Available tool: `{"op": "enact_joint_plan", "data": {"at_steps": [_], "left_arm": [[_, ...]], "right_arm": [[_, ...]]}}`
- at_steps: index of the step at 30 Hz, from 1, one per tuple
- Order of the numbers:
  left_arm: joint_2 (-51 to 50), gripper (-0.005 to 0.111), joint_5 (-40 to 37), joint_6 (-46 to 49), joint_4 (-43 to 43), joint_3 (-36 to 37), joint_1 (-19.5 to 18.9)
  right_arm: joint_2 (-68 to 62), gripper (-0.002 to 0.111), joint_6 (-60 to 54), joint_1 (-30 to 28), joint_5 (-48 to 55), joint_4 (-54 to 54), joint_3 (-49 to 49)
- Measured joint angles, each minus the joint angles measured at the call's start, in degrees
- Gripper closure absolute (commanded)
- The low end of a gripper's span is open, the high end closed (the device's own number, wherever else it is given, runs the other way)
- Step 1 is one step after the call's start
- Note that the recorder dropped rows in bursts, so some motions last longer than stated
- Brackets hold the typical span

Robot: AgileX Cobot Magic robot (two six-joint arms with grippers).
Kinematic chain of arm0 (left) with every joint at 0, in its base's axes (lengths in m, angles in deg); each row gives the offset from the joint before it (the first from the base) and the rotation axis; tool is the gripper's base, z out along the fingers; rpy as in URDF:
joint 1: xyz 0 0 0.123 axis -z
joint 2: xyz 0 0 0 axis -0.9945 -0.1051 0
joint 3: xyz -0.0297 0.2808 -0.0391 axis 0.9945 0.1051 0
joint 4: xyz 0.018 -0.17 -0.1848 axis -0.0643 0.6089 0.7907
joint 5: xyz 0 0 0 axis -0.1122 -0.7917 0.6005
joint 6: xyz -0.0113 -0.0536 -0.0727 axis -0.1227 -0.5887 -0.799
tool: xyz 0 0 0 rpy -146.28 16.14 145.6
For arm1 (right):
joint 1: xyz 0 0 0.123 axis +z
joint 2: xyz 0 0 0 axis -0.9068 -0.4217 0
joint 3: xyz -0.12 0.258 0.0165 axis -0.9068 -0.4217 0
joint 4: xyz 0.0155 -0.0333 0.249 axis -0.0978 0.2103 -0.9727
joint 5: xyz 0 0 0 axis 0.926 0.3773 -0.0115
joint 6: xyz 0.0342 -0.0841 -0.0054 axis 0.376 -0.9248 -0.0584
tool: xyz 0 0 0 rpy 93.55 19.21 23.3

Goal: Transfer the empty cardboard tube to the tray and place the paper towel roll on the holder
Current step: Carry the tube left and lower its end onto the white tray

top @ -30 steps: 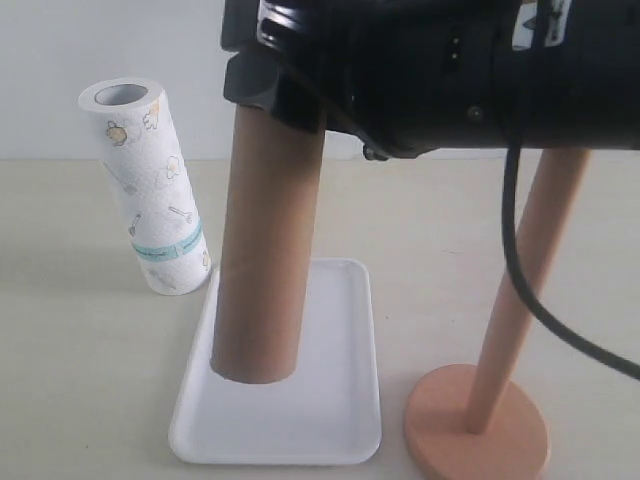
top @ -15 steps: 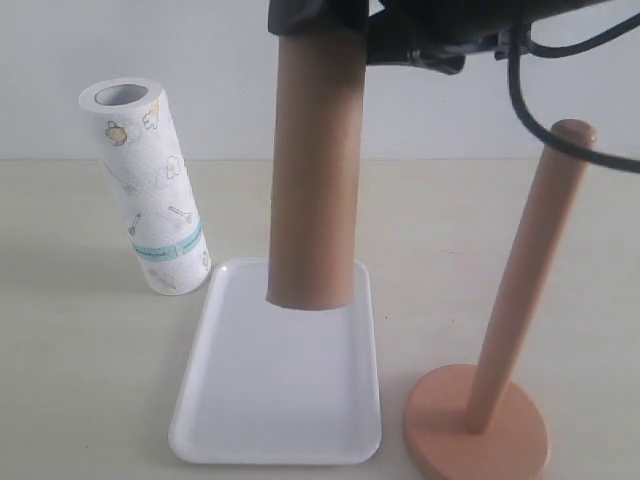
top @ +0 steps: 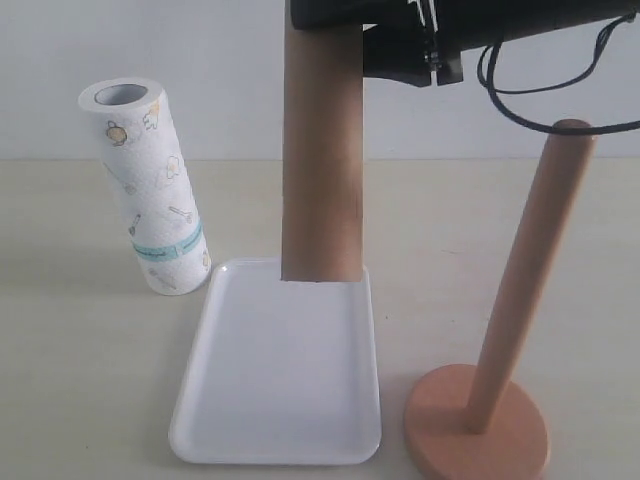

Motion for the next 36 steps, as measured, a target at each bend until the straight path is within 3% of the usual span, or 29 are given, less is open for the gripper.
{"op": "enact_joint_plan", "data": {"at_steps": [10,21,36], "left_arm": [[0.0,0.103,0.0,0.0,0.0,0.0,0.0],[0.0,0.103,0.0,0.0,0.0,0.0,0.0],[0.0,0.103,0.0,0.0,0.0,0.0,0.0]], "right_arm": [[-17.38,0.109,-8.35,-2.39,3.48,-9.18,5.77],[-16.53,0.109,-7.69,-3.48,3.66,-10.32,9.96],[-25.07,0.109,-7.48,-2.26,3.61,-9.96,10.2]]}}
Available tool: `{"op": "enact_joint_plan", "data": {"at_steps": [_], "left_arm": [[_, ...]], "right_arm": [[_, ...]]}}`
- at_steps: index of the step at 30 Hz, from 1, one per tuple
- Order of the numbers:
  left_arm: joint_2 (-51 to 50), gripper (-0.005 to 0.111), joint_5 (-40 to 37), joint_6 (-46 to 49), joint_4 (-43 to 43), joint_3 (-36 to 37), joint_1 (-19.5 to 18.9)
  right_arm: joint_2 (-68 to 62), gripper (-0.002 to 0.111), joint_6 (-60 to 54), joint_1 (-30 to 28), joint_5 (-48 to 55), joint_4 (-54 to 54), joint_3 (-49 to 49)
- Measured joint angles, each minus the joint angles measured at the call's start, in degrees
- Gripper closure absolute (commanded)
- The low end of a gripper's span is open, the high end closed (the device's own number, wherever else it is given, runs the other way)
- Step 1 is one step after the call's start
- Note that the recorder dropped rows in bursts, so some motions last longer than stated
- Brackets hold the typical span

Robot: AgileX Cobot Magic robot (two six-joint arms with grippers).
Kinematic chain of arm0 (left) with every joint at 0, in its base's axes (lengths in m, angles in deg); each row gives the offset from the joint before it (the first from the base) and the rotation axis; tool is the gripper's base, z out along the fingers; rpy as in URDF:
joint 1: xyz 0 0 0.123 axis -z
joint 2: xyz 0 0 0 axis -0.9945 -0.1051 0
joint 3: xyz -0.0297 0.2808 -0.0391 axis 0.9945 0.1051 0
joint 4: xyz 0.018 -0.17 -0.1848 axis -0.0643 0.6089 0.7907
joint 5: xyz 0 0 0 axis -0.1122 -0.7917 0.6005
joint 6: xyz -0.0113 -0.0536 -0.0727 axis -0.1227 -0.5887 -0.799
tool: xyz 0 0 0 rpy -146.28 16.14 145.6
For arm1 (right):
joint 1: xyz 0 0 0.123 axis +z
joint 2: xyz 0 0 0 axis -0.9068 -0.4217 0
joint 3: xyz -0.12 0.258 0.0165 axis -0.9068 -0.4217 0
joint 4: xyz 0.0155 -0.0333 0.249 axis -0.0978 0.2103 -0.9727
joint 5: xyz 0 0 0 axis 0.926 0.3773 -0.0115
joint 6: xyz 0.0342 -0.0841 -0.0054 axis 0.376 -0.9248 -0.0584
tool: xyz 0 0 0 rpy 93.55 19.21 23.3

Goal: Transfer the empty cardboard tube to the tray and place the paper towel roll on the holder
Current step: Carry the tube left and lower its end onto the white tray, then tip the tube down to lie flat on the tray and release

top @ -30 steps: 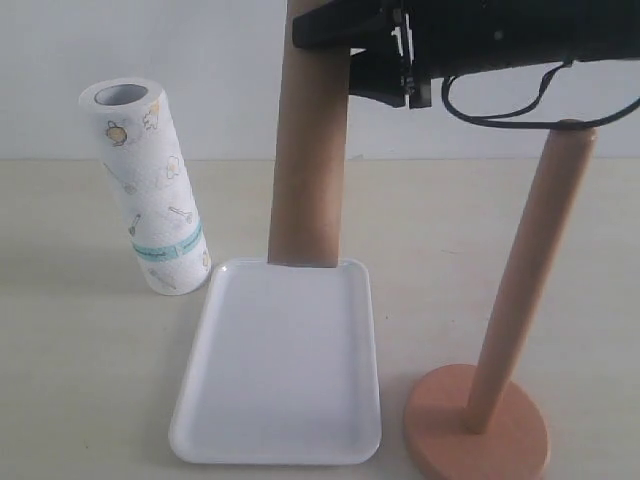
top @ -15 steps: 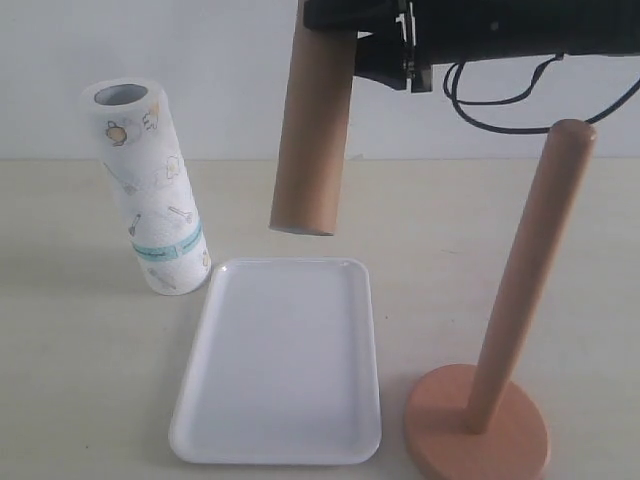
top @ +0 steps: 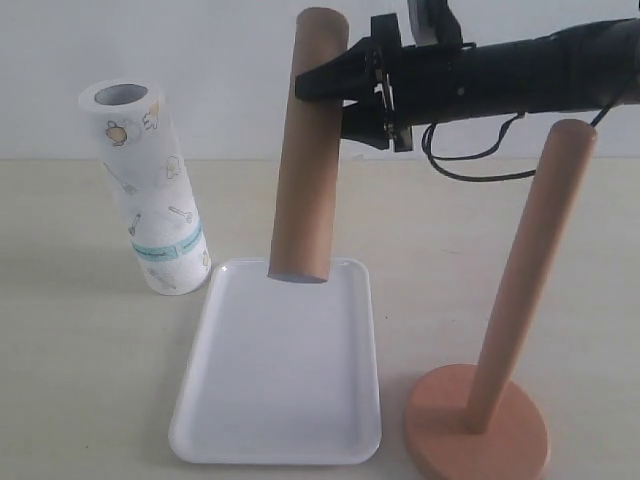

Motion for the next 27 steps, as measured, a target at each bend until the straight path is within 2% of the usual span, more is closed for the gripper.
{"op": "enact_joint_plan", "data": {"at_steps": [12,27], "left_arm": [[0.0,0.103,0.0,0.0,0.0,0.0,0.0],[0.0,0.103,0.0,0.0,0.0,0.0,0.0]], "right_arm": [[-10.5,0.109,-0.44,4.26,-0.12,0.96,0.0],[-15.59,0.106,0.35,5.11,-0.18,3.89,0.0]]}}
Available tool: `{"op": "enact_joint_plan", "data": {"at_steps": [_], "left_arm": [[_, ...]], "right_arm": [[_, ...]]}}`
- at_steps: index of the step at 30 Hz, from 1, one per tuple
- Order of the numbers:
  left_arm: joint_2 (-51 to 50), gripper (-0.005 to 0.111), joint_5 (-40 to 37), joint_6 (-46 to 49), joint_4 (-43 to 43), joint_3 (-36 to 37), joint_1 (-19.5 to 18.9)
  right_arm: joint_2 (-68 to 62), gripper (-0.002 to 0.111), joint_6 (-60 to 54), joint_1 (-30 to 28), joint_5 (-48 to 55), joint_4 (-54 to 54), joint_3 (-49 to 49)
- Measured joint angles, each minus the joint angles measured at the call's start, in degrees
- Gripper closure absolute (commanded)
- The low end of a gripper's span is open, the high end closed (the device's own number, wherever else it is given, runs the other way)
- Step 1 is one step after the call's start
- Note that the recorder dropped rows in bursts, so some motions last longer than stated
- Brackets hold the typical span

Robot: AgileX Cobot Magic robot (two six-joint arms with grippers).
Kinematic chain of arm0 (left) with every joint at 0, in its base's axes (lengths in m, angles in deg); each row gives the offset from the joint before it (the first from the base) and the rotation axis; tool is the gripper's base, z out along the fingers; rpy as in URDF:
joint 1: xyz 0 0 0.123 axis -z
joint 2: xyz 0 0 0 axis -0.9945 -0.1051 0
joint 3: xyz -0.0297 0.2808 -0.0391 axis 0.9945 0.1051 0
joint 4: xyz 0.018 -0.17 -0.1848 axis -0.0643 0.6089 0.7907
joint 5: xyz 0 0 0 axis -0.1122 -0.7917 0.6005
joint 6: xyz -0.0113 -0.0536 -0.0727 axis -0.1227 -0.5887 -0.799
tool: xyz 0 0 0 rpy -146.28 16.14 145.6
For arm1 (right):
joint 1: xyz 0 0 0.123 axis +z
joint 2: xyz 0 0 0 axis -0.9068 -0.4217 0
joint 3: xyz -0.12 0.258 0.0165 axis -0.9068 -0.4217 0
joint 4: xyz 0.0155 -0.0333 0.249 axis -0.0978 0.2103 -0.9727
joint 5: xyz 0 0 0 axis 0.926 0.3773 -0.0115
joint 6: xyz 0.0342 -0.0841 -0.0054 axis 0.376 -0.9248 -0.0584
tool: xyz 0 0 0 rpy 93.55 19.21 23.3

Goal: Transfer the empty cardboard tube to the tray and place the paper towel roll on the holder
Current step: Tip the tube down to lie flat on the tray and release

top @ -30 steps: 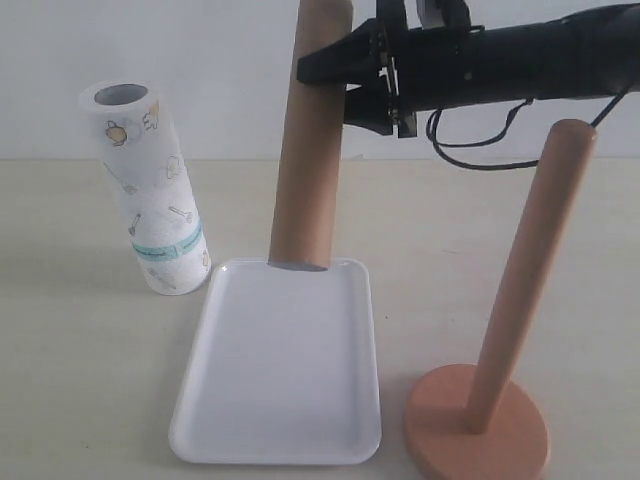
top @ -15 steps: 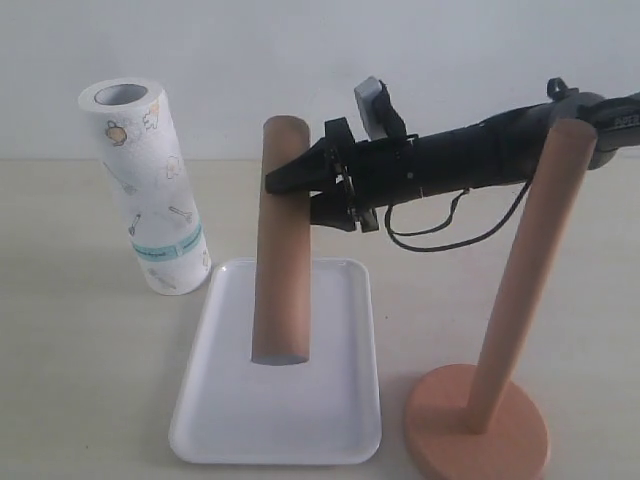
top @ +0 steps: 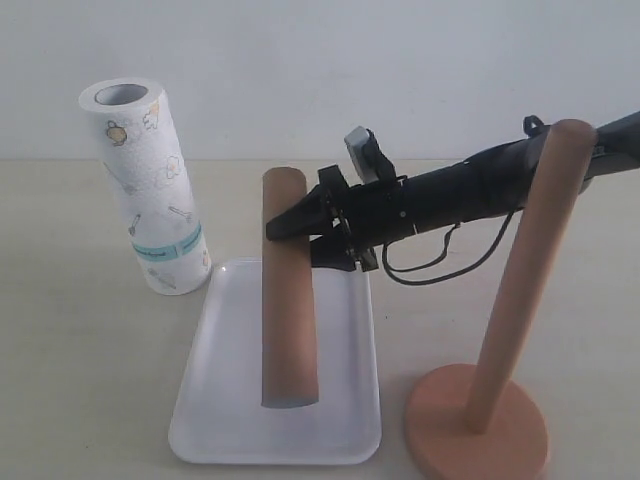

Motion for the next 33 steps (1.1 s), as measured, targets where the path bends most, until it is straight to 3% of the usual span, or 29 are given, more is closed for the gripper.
{"op": "enact_joint_plan", "data": {"at_steps": [7,33], "left_arm": [[0.0,0.103,0.0,0.0,0.0,0.0,0.0],[0.0,0.103,0.0,0.0,0.0,0.0,0.0]], "right_arm": [[-0.75,0.091,2.43,1.48,-0.06,0.35,0.0],[-0.75,0.091,5.67,1.97,-8.04,1.57,-3.52]]}}
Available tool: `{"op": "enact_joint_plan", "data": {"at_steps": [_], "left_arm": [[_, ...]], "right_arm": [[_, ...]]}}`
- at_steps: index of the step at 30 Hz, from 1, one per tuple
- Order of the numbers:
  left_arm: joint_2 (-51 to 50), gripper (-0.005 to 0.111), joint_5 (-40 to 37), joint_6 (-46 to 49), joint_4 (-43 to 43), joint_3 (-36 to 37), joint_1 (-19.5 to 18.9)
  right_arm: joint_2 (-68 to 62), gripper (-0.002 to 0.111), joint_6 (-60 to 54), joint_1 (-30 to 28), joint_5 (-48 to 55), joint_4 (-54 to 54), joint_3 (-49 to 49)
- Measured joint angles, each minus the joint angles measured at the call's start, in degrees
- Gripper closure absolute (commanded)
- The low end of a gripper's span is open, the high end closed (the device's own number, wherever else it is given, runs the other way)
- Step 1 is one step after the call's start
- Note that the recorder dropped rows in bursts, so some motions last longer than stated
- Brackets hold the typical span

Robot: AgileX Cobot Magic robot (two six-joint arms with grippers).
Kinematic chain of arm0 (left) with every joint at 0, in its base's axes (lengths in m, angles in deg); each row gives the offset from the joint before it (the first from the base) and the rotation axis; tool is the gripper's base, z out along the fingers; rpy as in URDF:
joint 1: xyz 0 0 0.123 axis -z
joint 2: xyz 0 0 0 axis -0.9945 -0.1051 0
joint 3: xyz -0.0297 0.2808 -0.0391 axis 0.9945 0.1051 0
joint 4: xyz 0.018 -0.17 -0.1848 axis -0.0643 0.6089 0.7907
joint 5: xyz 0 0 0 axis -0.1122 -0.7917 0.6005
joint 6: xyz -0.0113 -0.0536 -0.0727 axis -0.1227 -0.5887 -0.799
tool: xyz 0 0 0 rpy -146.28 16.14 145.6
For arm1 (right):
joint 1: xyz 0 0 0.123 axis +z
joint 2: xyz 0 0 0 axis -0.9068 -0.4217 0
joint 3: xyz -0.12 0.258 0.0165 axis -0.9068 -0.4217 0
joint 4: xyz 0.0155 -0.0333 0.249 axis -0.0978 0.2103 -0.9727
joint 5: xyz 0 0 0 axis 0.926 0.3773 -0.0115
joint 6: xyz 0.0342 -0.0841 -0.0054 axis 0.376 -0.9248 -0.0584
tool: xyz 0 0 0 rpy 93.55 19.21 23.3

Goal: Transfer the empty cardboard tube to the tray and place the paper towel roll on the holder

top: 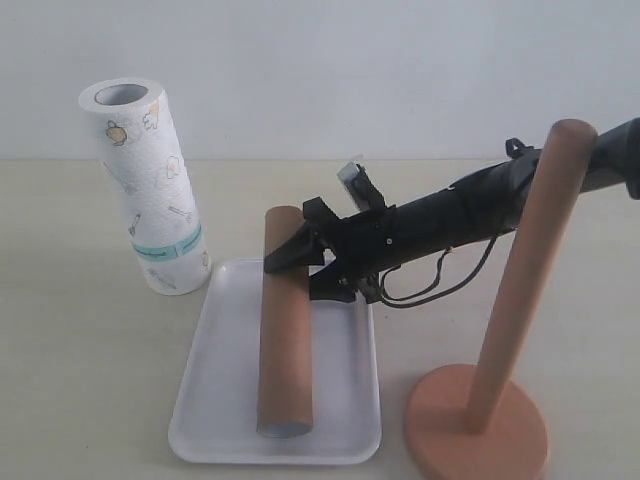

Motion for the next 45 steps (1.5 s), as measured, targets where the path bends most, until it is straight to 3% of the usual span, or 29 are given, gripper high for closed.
{"op": "enact_joint_plan", "data": {"at_steps": [11,13,17,19,45], "left_arm": [[0.0,0.103,0.0,0.0,0.0,0.0,0.0],[0.0,0.103,0.0,0.0,0.0,0.0,0.0],[0.0,0.103,0.0,0.0,0.0,0.0,0.0],[0.0,0.103,0.0,0.0,0.0,0.0,0.0],[0.0,0.103,0.0,0.0,0.0,0.0,0.0]], "right_arm": [[-0.09,0.09,1.88,0.02,-2.92,2.41,0.0],[-0.09,0.083,1.88,0.02,-3.0,2.41,0.0],[-0.09,0.052,1.96,0.02,-3.12,1.91,-0.03],[-0.09,0.044,1.96,0.02,-3.12,1.62,-0.03],[4.74,0.043,1.87,0.02,-6.94,2.42,-0.13]]}}
